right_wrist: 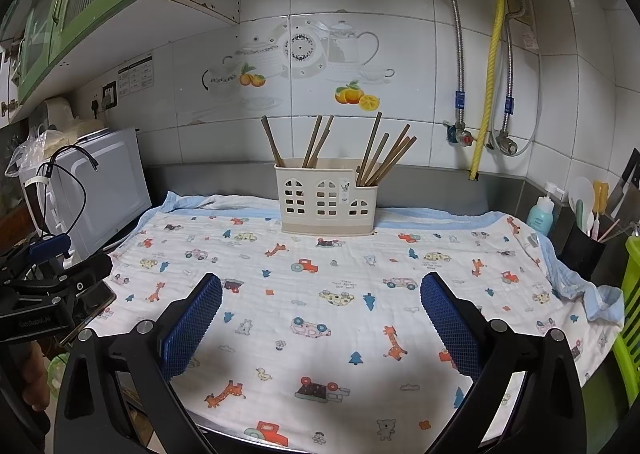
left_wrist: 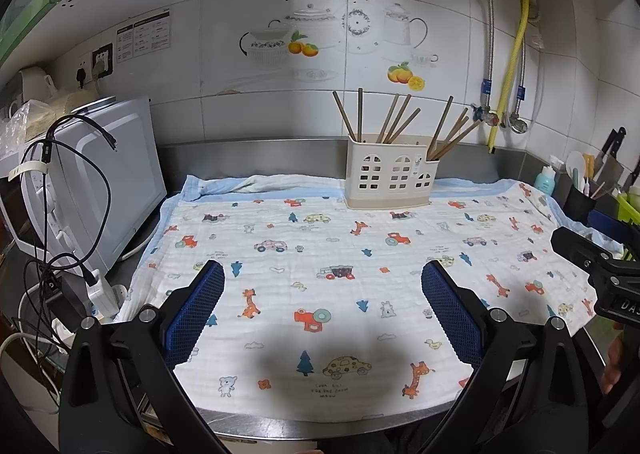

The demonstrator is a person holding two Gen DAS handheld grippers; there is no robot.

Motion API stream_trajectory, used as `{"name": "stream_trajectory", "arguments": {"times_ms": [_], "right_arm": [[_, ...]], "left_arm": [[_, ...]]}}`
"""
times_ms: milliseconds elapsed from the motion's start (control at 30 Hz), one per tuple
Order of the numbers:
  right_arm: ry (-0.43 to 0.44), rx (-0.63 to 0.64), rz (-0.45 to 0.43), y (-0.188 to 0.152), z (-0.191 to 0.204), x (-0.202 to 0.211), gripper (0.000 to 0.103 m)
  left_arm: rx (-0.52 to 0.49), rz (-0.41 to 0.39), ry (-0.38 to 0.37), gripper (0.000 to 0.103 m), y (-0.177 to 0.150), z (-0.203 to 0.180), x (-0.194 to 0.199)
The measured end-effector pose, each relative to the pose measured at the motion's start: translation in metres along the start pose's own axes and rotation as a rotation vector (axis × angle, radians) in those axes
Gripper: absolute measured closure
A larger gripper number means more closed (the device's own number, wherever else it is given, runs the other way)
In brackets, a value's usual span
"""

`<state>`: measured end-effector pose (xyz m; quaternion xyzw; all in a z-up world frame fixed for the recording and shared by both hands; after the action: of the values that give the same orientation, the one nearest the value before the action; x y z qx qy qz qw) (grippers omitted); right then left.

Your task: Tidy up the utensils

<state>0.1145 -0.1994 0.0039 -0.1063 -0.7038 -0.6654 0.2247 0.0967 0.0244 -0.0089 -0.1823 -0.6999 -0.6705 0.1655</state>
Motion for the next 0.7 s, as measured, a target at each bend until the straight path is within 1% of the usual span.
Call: {"name": "stream_trajectory", "arguments": {"times_ms": [700], "right_arm": [[0.002,0.003,-0.002,0.0015,-0.0009,0.0,0.007]], "left_arm": [[-0.004,-0.002,-0.009,0.005,0.0007,-0.0014,-0.0012]]}}
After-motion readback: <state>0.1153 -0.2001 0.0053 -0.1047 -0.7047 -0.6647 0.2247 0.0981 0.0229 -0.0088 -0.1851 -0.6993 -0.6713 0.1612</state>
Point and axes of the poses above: each gripper's, at about its wrist camera, not at the fingertips, and x roughly against the way its jaws point, z to its left, y to its top, the point moved 2 cm from there along -x, roughly the way its jaws point, and after that the axes turned 2 degrees about -y, right-handed, at the moved point
